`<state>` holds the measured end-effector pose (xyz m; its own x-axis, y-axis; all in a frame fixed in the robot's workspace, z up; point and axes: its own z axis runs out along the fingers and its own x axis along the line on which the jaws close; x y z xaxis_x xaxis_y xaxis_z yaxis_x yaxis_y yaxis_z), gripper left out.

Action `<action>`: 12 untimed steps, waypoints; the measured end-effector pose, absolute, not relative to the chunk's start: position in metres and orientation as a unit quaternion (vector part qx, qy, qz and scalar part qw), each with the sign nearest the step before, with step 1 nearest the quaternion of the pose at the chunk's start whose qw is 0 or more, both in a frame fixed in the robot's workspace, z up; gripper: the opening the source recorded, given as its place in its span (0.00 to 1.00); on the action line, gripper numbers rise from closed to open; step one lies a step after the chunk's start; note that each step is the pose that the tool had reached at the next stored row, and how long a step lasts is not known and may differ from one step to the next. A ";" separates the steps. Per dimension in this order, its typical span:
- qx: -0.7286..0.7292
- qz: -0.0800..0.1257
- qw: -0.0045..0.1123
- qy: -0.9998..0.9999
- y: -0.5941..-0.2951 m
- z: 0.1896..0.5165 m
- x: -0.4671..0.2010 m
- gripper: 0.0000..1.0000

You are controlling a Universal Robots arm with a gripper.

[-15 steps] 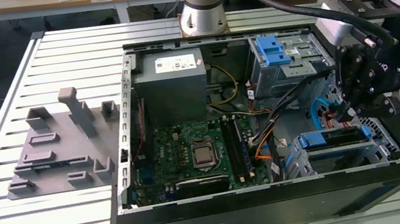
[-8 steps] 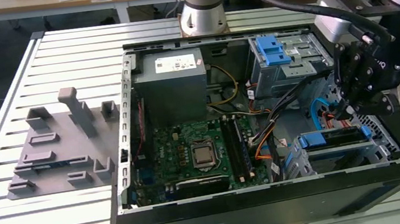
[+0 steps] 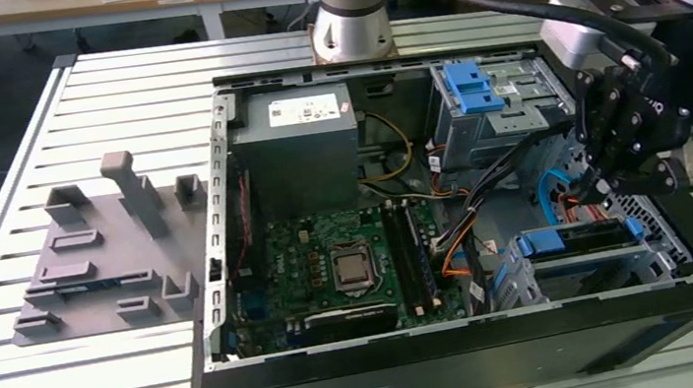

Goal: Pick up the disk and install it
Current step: 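Insert the second disk wire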

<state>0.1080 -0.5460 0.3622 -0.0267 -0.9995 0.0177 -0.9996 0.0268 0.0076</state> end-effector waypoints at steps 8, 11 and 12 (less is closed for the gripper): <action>0.698 0.003 0.009 -0.716 -0.543 0.364 0.105 0.11; 0.698 0.004 0.009 -0.716 -0.540 0.365 0.105 0.11; 0.698 0.003 0.009 -0.716 -0.539 0.365 0.105 0.11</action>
<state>0.1053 -0.5391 0.3650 -0.0266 -0.9995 0.0177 -0.9996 0.0267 0.0075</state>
